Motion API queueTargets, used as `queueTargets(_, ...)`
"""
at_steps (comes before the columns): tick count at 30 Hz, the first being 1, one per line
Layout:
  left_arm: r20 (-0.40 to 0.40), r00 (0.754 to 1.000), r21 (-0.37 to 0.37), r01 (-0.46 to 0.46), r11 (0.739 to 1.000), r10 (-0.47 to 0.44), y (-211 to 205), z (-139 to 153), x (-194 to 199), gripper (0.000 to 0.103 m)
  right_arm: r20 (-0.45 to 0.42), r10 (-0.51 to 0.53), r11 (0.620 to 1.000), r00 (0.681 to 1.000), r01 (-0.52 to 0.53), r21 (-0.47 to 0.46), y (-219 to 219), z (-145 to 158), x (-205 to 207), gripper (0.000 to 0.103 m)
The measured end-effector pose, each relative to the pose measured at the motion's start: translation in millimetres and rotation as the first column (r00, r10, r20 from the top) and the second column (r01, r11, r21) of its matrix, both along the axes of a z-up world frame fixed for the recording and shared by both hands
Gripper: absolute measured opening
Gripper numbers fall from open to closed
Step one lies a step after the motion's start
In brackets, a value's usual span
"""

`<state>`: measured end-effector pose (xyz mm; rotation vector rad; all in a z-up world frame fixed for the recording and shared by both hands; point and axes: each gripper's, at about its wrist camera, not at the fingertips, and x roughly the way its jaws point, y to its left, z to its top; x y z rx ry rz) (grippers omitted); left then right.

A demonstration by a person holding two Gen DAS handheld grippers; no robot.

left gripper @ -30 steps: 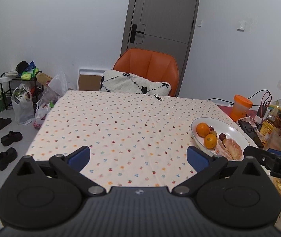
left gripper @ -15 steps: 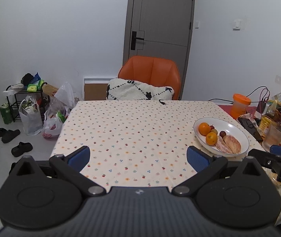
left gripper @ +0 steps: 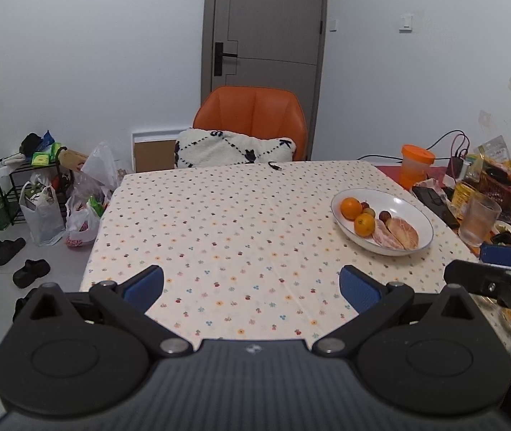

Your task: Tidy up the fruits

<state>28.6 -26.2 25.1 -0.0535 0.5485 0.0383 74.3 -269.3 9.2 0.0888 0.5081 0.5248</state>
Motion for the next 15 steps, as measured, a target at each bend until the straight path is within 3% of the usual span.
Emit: queueTargets(15,-0.003,1.0,-0.002,-0.004,1.0,0.004,0.9,-0.2,-0.2,0.103,-0.001,-0.009,1.0,1.0,0.009,0.006,-5.2,0.9,-0.5,0.103)
